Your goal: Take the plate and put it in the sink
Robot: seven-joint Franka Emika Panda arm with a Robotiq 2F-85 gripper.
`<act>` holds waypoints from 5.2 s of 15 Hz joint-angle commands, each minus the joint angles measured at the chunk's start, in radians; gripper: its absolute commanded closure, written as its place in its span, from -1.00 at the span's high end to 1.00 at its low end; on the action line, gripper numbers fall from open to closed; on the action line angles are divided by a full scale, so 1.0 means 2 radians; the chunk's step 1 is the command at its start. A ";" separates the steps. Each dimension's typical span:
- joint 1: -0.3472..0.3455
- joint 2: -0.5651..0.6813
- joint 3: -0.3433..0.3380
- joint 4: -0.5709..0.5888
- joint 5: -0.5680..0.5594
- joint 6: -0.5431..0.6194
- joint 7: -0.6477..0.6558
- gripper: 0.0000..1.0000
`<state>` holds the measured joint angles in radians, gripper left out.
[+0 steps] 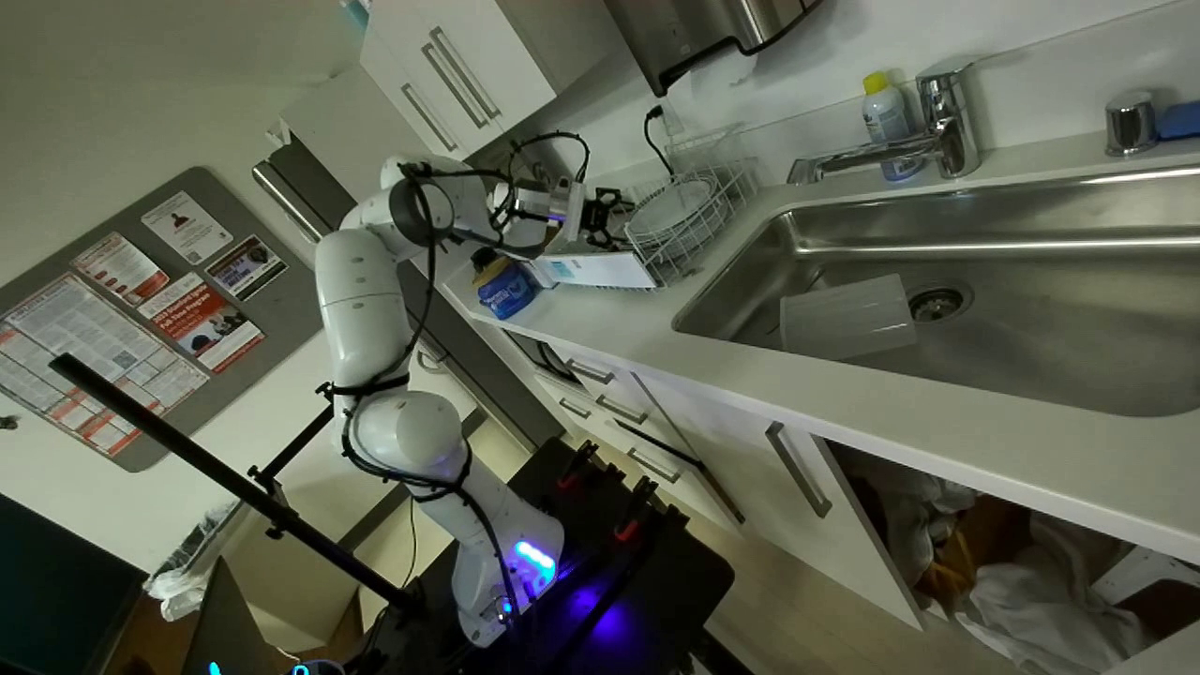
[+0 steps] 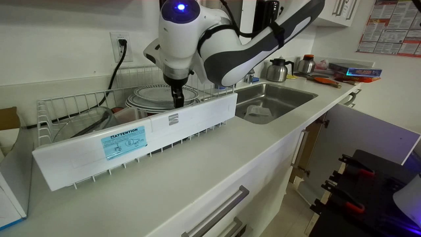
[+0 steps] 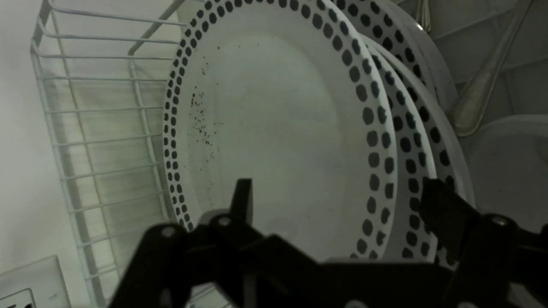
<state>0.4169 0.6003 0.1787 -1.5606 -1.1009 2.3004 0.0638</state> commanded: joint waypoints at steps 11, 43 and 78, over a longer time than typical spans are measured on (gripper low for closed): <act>0.000 0.008 -0.012 0.007 -0.053 0.035 0.012 -0.58; 0.010 -0.215 0.035 -0.162 -0.198 -0.088 0.042 -0.95; -0.131 -0.524 -0.048 -0.497 -0.128 -0.186 0.157 -0.95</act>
<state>0.1900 -0.3915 0.1051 -2.5298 -1.2720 1.8881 0.3632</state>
